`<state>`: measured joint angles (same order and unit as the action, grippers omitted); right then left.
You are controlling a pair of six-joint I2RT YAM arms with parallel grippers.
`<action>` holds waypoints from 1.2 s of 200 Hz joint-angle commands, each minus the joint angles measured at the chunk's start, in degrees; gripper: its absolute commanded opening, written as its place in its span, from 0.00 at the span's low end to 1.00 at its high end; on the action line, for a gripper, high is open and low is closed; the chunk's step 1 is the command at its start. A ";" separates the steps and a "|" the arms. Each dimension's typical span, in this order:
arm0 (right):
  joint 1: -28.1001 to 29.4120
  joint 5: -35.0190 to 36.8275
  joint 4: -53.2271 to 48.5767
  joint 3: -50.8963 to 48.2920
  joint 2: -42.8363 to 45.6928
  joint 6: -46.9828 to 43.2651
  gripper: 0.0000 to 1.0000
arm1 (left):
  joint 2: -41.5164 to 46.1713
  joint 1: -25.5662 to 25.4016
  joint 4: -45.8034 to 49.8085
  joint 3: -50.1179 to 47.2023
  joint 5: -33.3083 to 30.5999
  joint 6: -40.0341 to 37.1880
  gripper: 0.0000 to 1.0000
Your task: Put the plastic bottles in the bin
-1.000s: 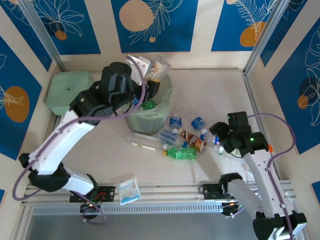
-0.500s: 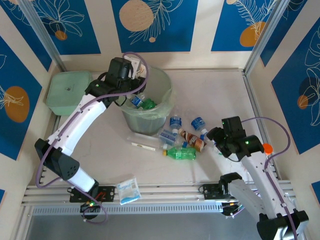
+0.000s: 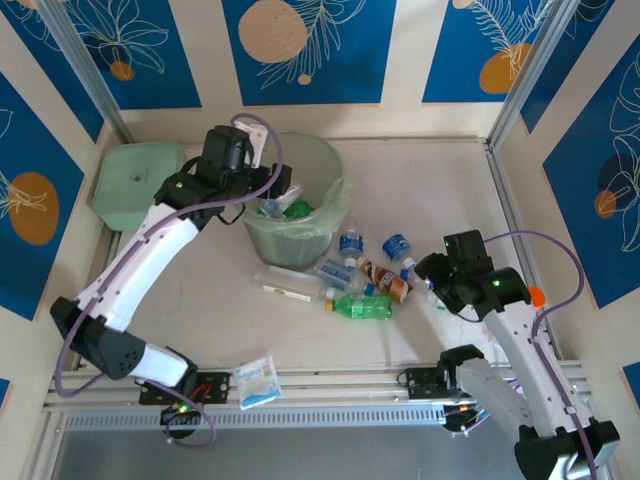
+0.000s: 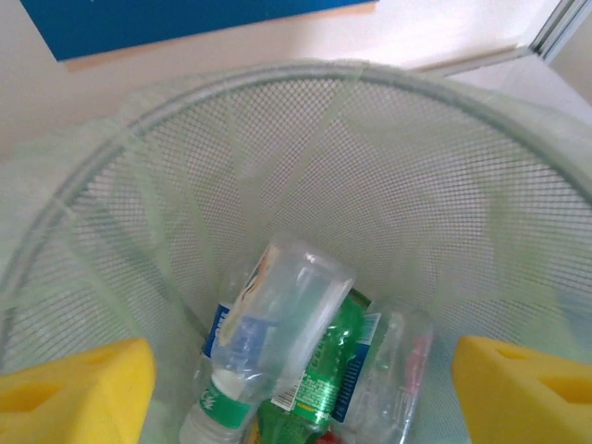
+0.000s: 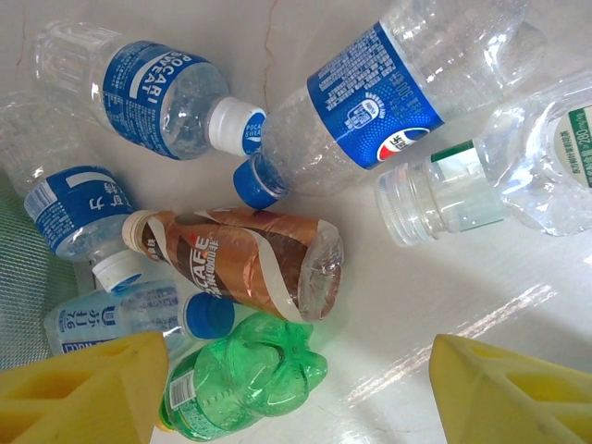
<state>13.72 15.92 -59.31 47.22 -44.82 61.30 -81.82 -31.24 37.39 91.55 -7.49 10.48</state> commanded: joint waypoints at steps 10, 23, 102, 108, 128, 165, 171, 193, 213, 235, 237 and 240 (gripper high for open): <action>0.64 2.23 -3.90 2.37 -0.51 -1.38 0.75 | 6.84 0.04 3.04 1.16 2.37 1.91 0.85; 0.48 3.38 -5.09 3.08 -1.70 -2.48 0.77 | 9.64 0.04 3.82 0.60 4.57 2.47 0.85; -5.94 10.69 -11.75 2.67 -7.83 0.43 0.87 | 27.49 -1.16 1.55 -20.12 24.67 10.49 0.86; -6.24 11.34 -11.95 2.21 -8.45 1.07 0.87 | 28.14 -1.48 1.27 -21.26 25.91 10.76 0.86; -7.34 14.13 -12.58 0.50 -9.65 3.52 0.86 | 30.05 -2.86 -0.23 -24.60 28.21 11.39 0.86; -9.54 16.33 -13.72 -1.69 -10.36 10.27 0.87 | 30.74 -4.94 -0.30 -26.22 29.42 11.59 0.86; -9.62 16.55 -13.68 -2.28 -10.17 11.55 0.87 | 30.80 -5.18 -0.31 -26.39 29.21 11.54 0.86; -10.64 17.04 -12.83 -4.42 -10.16 14.76 0.87 | 30.90 -5.53 -0.21 -26.95 29.19 11.49 0.86; -13.36 15.61 -7.42 -6.86 -10.14 12.62 0.86 | 30.88 -5.91 -0.53 -27.64 29.60 12.01 0.86; -16.52 13.66 -2.25 -7.97 -11.62 9.44 0.86 | 30.60 -6.79 -0.74 -27.92 29.81 12.72 0.85; -16.70 13.56 -1.76 -8.05 -11.79 9.14 0.86 | 30.52 -6.90 -0.74 -27.92 29.77 12.77 0.85; -16.97 13.33 -1.06 -8.03 -12.05 8.67 0.86 | 30.53 -7.01 -0.69 -27.96 29.63 12.81 0.85</action>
<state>-0.95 30.50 -66.39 39.97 -55.61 71.50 -51.48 -37.06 38.15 64.25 20.75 22.11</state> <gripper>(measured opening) 0.855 0.851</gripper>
